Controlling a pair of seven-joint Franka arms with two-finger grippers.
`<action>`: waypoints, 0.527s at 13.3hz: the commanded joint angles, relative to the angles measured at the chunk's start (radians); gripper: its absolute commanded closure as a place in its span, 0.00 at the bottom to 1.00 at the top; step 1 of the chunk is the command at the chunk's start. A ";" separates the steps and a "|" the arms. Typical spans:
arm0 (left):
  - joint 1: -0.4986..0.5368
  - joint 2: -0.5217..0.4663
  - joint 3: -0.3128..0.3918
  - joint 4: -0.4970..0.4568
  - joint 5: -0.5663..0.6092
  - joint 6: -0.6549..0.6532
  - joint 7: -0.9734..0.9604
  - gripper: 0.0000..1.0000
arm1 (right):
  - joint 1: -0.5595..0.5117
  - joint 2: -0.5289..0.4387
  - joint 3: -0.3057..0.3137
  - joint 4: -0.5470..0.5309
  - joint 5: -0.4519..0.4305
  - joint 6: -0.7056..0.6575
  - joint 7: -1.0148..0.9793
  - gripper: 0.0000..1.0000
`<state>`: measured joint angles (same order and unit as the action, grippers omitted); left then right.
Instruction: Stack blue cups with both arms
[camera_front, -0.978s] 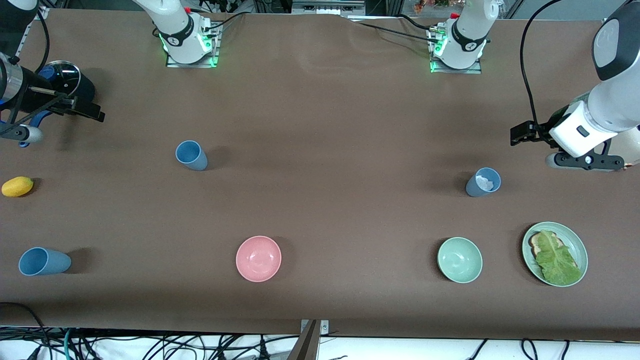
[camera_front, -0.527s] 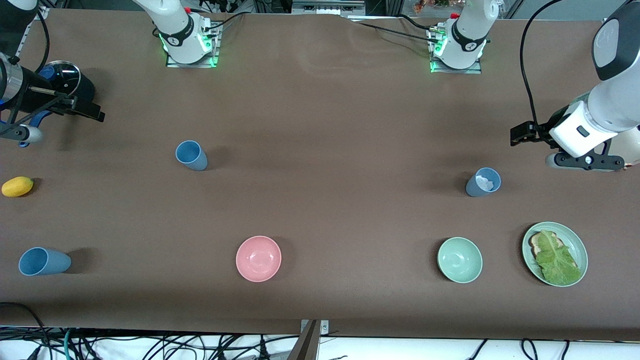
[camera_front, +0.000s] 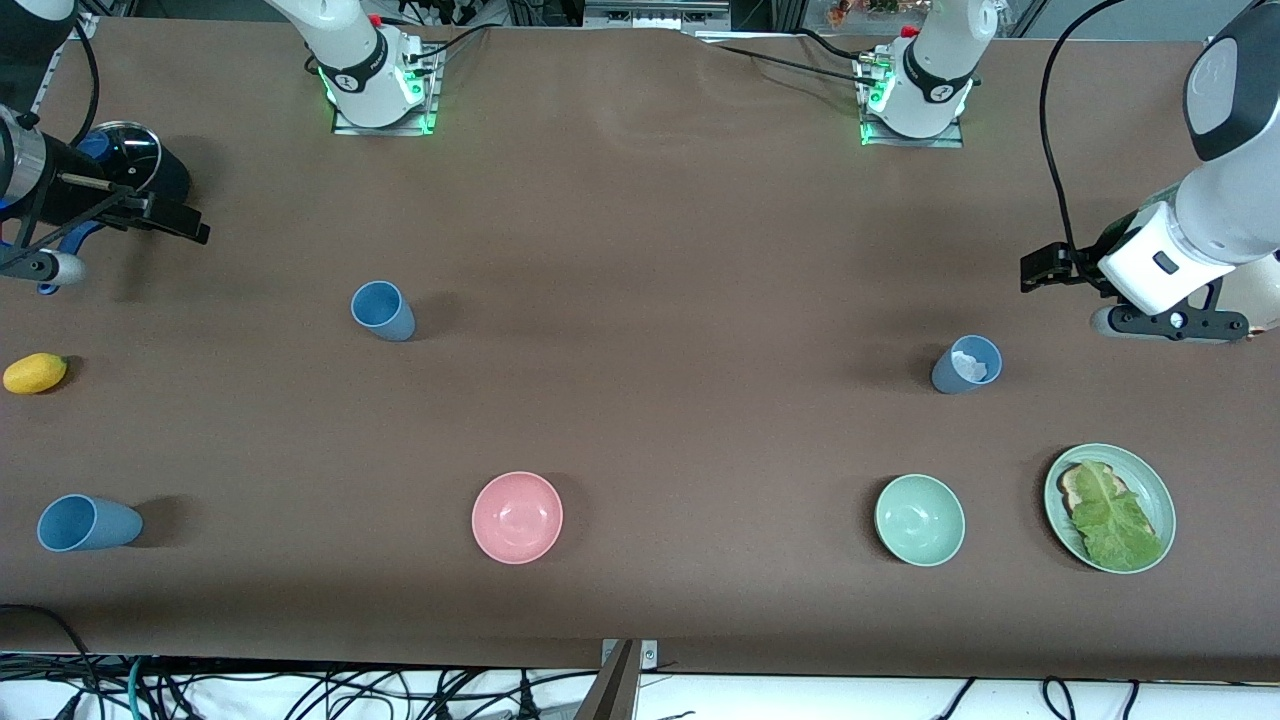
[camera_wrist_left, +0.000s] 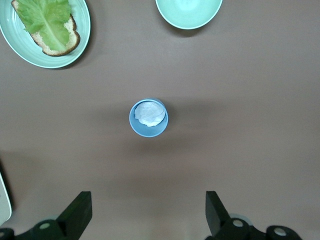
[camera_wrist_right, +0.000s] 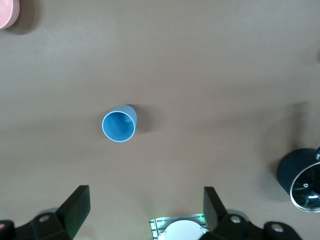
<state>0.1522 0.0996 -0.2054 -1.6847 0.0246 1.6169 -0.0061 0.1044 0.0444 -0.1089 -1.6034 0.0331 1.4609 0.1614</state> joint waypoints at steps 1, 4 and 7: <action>0.000 -0.009 0.000 -0.004 -0.028 0.000 0.006 0.00 | -0.005 0.006 0.002 0.019 0.007 -0.019 0.012 0.00; 0.000 -0.008 0.000 -0.004 -0.028 0.001 0.008 0.00 | -0.005 0.006 0.002 0.019 0.007 -0.019 0.012 0.00; -0.002 0.002 0.000 -0.006 -0.023 0.001 0.008 0.00 | -0.005 0.006 0.002 0.019 0.007 -0.017 0.012 0.00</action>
<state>0.1520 0.1025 -0.2067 -1.6848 0.0246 1.6168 -0.0060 0.1044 0.0444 -0.1089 -1.6034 0.0331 1.4609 0.1614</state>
